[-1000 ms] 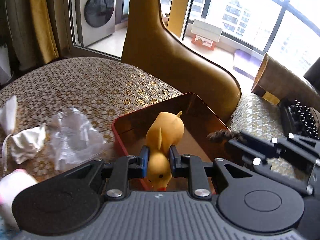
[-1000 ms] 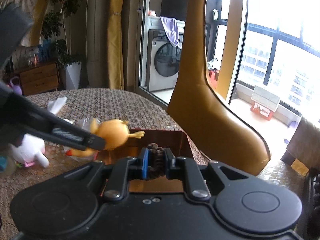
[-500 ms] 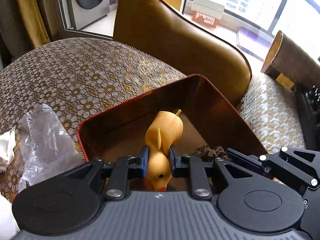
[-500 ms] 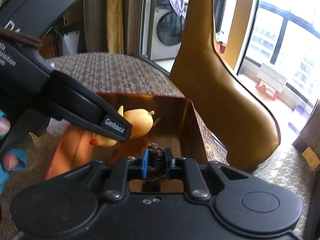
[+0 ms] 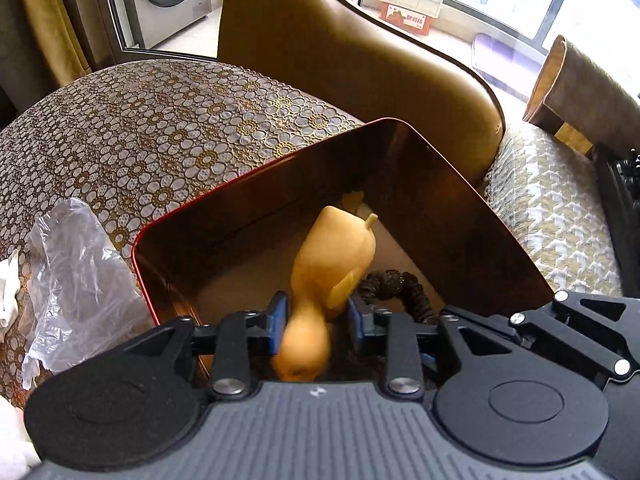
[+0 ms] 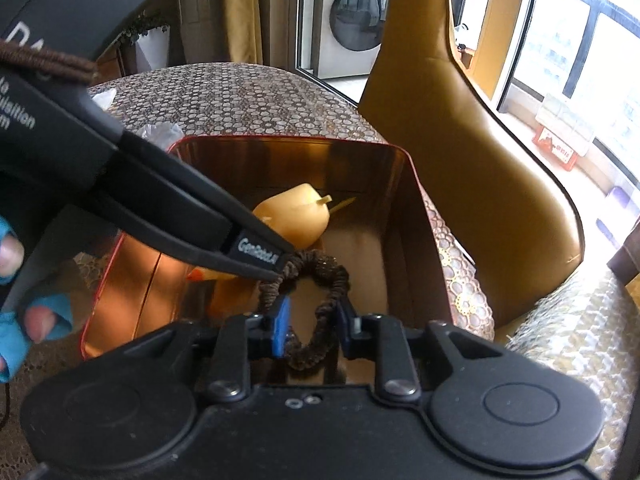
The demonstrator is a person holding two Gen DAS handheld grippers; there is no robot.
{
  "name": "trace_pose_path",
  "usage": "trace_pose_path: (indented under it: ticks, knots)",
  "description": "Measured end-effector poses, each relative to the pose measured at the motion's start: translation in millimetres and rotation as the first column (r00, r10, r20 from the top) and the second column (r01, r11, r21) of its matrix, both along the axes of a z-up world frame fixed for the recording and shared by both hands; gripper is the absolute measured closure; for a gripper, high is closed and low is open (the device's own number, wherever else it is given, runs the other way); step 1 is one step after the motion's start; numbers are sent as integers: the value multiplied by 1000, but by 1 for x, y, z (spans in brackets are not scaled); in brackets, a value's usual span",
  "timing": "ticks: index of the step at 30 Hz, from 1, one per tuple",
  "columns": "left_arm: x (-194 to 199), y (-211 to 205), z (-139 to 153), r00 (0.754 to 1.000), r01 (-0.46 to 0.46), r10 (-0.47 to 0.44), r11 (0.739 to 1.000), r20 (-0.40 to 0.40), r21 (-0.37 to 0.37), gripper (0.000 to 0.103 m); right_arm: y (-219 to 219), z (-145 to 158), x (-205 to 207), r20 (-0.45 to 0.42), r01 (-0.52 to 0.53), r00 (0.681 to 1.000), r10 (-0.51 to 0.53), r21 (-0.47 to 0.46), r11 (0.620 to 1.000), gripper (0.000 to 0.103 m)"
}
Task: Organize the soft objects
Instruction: 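Open both grippers to drop the duck and hair tie into the box, then move both open grippers back over the items on the table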
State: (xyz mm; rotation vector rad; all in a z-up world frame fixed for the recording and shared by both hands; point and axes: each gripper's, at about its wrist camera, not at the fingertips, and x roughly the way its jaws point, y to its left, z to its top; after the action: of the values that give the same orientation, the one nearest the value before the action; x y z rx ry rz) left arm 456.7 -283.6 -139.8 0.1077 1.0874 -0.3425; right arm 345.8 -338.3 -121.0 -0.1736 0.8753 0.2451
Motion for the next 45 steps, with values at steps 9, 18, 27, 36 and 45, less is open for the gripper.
trace_pose_path:
  ticks: [9, 18, 27, 36, 45]
  knots:
    - [-15, 2, 19, 999, 9, -7, 1000, 51, -26, 39, -3, 10, -8, 20, 9, 1000, -10, 28, 1000, 58]
    - [-44, 20, 52, 994, 6, -2, 999, 111, -43, 39, -2, 34, -31, 70, 14, 997, -17, 48, 999, 40]
    - [-85, 49, 88, 982, 5, 7, 998, 187, -62, 39, 8, 64, -60, 134, 13, 991, -22, 66, 998, 33]
    - [-132, 75, 113, 971, 24, -4, 997, 238, -79, 39, 21, 85, -87, 177, 8, 984, -27, 104, 995, 26]
    - [-173, 112, 129, 960, 10, 17, 995, 278, -95, 39, 39, 98, -111, 203, 7, 979, -32, 125, 992, 15]
